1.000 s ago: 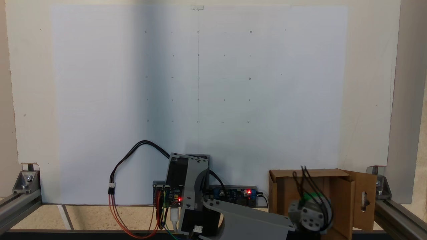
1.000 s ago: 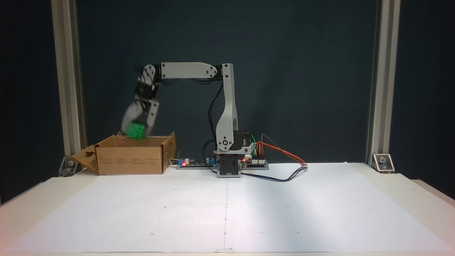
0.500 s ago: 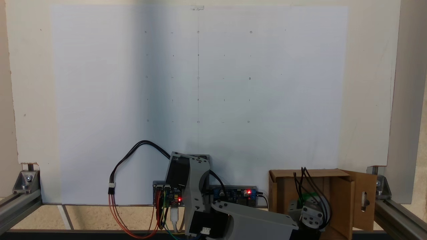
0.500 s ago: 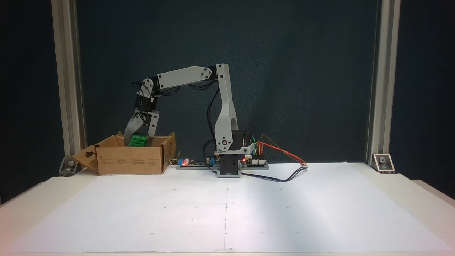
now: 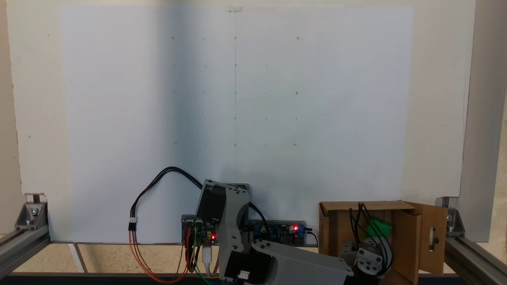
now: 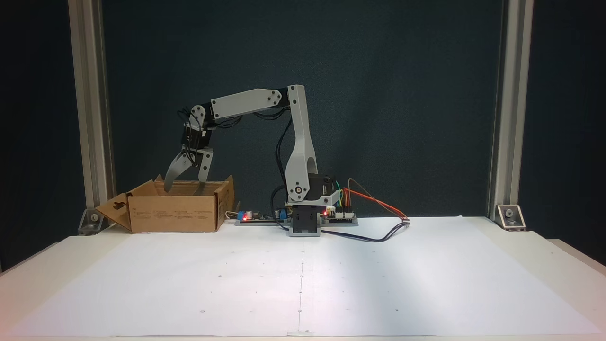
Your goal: Grasp a green dice and put it in the bin.
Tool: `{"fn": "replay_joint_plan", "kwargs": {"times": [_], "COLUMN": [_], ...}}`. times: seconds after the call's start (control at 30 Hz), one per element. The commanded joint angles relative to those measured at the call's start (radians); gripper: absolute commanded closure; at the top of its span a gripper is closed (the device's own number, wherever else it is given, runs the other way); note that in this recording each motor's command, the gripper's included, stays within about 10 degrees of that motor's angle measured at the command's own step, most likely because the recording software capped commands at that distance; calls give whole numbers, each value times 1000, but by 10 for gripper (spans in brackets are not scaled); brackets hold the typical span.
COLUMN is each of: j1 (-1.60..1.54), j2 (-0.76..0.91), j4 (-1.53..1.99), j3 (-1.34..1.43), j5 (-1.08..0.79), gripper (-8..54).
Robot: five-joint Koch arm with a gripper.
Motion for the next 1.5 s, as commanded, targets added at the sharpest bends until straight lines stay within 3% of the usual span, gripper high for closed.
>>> {"fn": "replay_joint_plan", "kwargs": {"times": [0.0, 0.17, 0.3, 0.4, 0.77, 1.0, 1.3, 1.47], "j1": [-21, -199, -451, -664, -1361, -1752, -1881, -1899], "j2": [77, 161, 219, 276, 443, 594, 867, 922], "j4": [-17, -23, -25, -25, -25, -28, -411, -619], "j3": [-26, -135, -190, -190, -152, 38, 495, 551], "j5": [-28, 228, 383, 509, 520, 518, 514, 515], "gripper": [163, 160, 29, 8, 6, 11, 12, 2]}}
